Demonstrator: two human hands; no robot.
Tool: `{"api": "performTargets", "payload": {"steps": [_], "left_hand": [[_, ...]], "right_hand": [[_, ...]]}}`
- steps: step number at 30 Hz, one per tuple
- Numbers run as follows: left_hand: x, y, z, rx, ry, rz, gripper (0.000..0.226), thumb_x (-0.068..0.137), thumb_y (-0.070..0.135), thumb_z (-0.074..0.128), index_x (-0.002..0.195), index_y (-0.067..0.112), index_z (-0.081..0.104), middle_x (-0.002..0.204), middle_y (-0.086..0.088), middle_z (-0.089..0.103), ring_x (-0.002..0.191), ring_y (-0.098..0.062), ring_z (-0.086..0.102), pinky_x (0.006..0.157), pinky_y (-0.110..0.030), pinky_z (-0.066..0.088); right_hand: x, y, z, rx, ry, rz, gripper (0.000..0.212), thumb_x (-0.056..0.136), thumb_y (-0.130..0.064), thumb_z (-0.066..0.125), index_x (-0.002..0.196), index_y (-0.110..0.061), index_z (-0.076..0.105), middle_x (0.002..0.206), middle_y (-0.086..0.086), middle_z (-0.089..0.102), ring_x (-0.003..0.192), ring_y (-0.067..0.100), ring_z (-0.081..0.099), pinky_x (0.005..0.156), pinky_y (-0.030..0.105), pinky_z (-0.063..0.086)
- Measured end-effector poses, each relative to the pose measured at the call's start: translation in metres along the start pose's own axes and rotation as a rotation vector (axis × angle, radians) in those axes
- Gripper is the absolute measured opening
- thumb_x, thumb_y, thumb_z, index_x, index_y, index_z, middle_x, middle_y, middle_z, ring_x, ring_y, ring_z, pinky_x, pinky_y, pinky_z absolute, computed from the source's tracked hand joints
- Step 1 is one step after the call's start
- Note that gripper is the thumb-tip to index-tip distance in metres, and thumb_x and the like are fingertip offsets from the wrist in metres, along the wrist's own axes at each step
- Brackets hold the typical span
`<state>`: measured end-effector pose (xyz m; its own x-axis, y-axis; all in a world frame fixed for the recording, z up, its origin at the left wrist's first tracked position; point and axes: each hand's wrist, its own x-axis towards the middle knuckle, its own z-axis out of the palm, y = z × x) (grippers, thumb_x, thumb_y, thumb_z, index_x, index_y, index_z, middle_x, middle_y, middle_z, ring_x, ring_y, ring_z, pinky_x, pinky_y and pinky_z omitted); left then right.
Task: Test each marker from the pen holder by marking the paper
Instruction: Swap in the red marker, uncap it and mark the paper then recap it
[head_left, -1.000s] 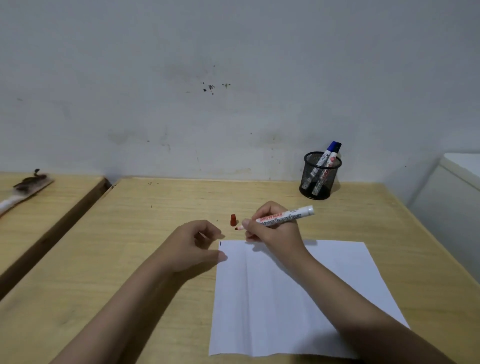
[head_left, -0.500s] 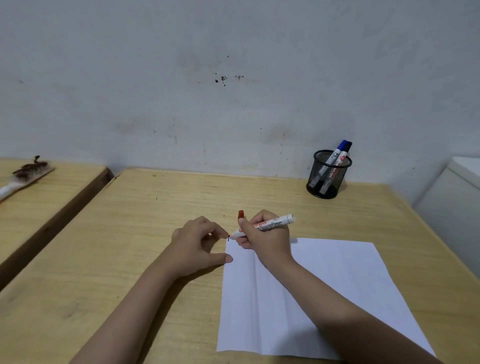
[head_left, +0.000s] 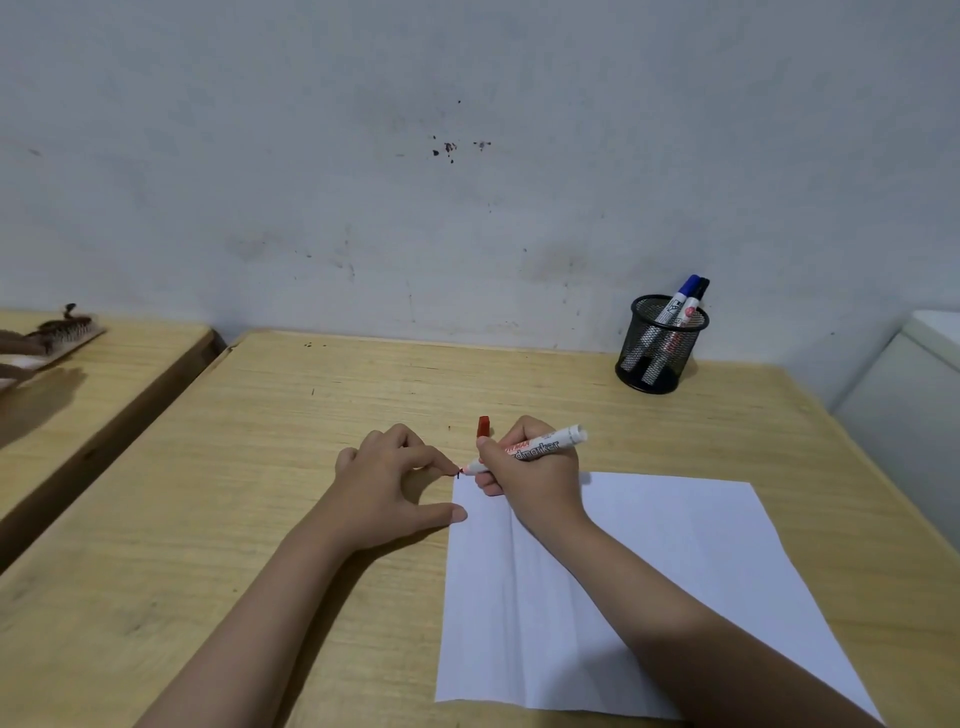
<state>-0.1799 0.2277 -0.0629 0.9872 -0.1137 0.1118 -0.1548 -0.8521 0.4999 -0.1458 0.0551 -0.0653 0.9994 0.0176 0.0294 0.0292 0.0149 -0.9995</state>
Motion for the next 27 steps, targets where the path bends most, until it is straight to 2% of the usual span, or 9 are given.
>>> {"api": "performTargets", "payload": {"steps": [4,8,12,18,24,27], "left_hand": [[0.0,0.0,0.001,0.018,0.007,0.015,0.055,0.05,0.077,0.054,0.099,0.051,0.058,0.096,0.022,0.043,0.097,-0.005,0.04,0.086,-0.034,0.024],[0.0,0.0,0.001,0.032,0.013,0.015,0.055,0.052,0.076,0.054,0.1,0.049,0.057,0.095,0.024,0.041,0.097,-0.005,0.04,0.087,-0.034,0.024],[-0.001,0.0,0.002,0.059,0.019,0.021,0.052,0.055,0.074,0.054,0.101,0.049,0.056,0.095,0.021,0.041,0.096,-0.006,0.04,0.085,-0.033,0.024],[-0.002,0.001,0.004,0.06,0.038,0.018,0.051,0.055,0.072,0.056,0.1,0.048,0.057,0.095,0.018,0.043,0.095,-0.006,0.04,0.084,-0.033,0.024],[-0.002,0.003,0.003,0.056,0.029,0.007,0.046,0.057,0.069,0.058,0.099,0.048,0.057,0.097,0.018,0.044,0.096,-0.005,0.04,0.085,-0.032,0.022],[-0.001,0.006,0.0,0.059,-0.011,-0.008,0.045,0.056,0.066,0.059,0.097,0.047,0.056,0.096,0.018,0.044,0.096,-0.005,0.039,0.085,-0.032,0.022]], "right_hand": [[0.001,0.001,0.001,-0.013,0.003,-0.005,0.029,0.078,-0.006,0.07,0.061,-0.009,0.047,0.057,0.018,0.064,0.058,0.03,0.071,0.054,0.035,0.054],[0.002,0.003,0.001,-0.02,0.005,-0.007,0.026,0.078,-0.005,0.069,0.063,-0.006,0.048,0.062,0.024,0.062,0.058,0.031,0.071,0.054,0.038,0.054],[0.002,0.001,0.0,-0.032,-0.011,0.011,0.024,0.077,-0.004,0.067,0.063,-0.007,0.047,0.059,0.018,0.065,0.058,0.033,0.07,0.055,0.038,0.055],[0.001,-0.005,-0.002,0.008,-0.046,0.051,0.025,0.076,0.003,0.06,0.062,-0.007,0.043,0.042,0.003,0.06,0.047,0.027,0.06,0.044,0.027,0.046],[-0.003,-0.008,-0.006,0.16,0.148,-0.006,0.026,0.083,-0.012,0.068,0.067,-0.007,0.048,0.053,0.003,0.067,0.054,0.021,0.069,0.053,0.031,0.056],[0.001,-0.019,-0.011,0.277,0.281,-0.046,0.026,0.084,-0.017,0.069,0.07,-0.009,0.048,0.063,0.011,0.07,0.053,0.017,0.068,0.049,0.025,0.053]]}}
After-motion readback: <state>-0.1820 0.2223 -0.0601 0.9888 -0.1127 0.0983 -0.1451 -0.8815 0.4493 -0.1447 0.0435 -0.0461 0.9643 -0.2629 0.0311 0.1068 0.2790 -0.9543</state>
